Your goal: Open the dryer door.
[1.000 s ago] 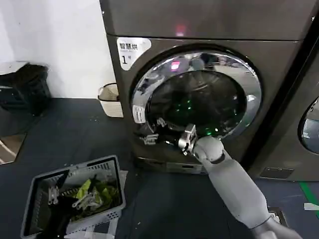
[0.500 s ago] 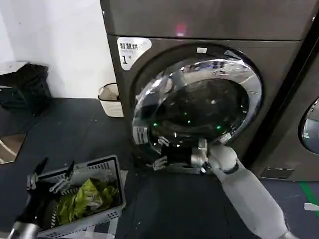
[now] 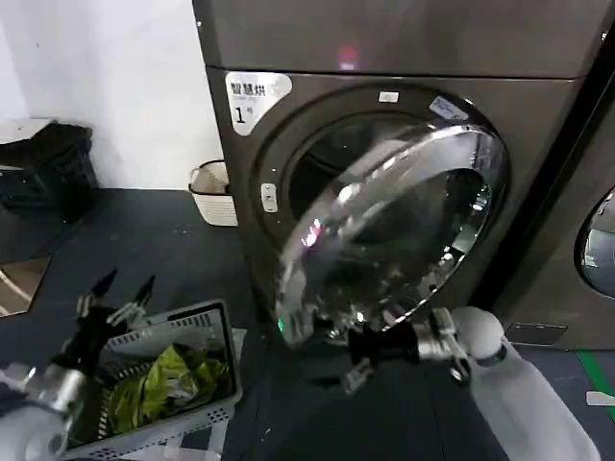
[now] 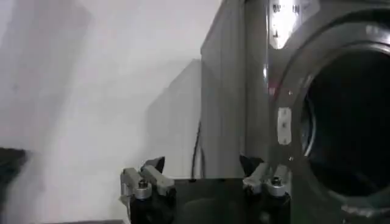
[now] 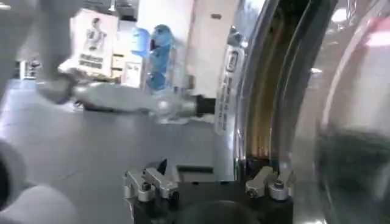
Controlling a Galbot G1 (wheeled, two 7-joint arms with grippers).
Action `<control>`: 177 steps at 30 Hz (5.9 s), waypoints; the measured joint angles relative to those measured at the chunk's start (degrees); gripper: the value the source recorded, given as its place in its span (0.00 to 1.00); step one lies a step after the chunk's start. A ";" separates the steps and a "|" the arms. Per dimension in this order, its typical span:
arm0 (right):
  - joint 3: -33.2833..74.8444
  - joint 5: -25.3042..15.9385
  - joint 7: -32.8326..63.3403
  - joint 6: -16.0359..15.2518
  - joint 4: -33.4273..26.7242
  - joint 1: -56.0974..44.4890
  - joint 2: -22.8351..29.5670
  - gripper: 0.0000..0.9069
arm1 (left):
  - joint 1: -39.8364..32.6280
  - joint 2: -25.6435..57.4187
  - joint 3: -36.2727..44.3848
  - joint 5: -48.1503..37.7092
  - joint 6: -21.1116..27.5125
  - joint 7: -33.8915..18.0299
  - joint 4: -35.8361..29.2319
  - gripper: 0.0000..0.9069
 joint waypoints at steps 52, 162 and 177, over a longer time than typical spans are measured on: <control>84.65 -1.58 49.67 -18.04 15.91 -36.13 14.65 1.00 | -47.94 2.68 69.11 -8.46 -4.55 14.50 2.32 1.00; 117.59 -19.25 65.95 -16.68 9.51 -35.68 6.92 1.00 | -49.33 27.98 69.57 10.69 3.85 0.29 -5.76 1.00; 115.33 -19.52 65.70 -16.04 10.00 -34.45 6.89 1.00 | -36.12 46.62 58.22 25.47 4.91 6.64 0.83 1.00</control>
